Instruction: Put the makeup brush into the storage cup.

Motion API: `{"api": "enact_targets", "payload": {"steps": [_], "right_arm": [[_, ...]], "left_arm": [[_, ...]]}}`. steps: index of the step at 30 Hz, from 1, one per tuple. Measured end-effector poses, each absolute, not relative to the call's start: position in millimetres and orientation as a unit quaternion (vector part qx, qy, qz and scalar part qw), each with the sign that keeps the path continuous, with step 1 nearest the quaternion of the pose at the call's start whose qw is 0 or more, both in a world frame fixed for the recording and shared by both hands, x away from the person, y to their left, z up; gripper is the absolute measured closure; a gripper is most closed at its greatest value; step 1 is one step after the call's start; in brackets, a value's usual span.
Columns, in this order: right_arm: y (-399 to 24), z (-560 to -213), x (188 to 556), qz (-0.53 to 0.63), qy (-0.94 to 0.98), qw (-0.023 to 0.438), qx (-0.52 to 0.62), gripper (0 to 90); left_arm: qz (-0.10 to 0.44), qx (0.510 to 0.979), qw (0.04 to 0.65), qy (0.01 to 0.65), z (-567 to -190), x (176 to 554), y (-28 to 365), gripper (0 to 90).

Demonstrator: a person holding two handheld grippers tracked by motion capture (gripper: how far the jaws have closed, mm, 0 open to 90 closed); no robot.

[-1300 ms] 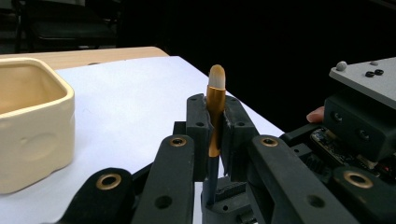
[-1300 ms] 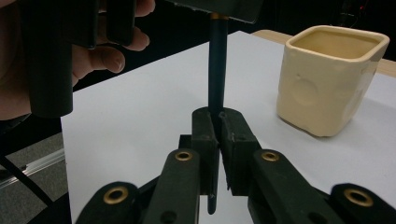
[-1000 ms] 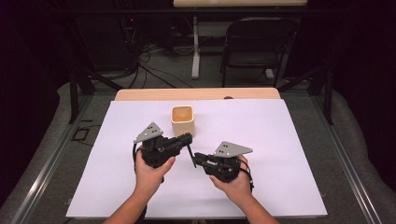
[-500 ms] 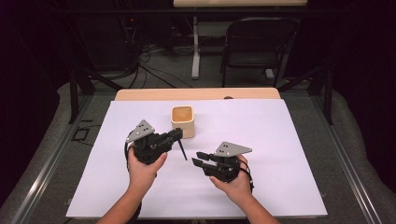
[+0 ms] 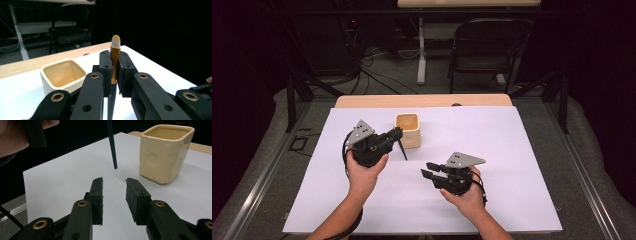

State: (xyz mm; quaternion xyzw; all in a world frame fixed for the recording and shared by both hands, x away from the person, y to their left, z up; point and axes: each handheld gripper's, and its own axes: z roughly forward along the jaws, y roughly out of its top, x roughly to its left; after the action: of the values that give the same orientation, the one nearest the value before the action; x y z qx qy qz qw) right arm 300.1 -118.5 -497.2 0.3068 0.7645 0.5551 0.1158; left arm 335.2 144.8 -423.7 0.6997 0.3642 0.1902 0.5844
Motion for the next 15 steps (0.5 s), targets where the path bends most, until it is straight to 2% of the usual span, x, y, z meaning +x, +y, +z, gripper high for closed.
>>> {"api": "enact_targets", "payload": {"steps": [8,15], "right_arm": [[-122.0,-498.5,302.9,0.558,0.761,0.118,0.31,62.5],[-126.1,-500.8,307.5,0.555,0.76,0.13,0.314,52.5]], "left_arm": [[0.211,0.695,0.582,0.367,-418.2,347.6,142.9,83.5],[0.221,0.689,0.582,0.371,-414.2,356.9,146.6,83.5]]}}
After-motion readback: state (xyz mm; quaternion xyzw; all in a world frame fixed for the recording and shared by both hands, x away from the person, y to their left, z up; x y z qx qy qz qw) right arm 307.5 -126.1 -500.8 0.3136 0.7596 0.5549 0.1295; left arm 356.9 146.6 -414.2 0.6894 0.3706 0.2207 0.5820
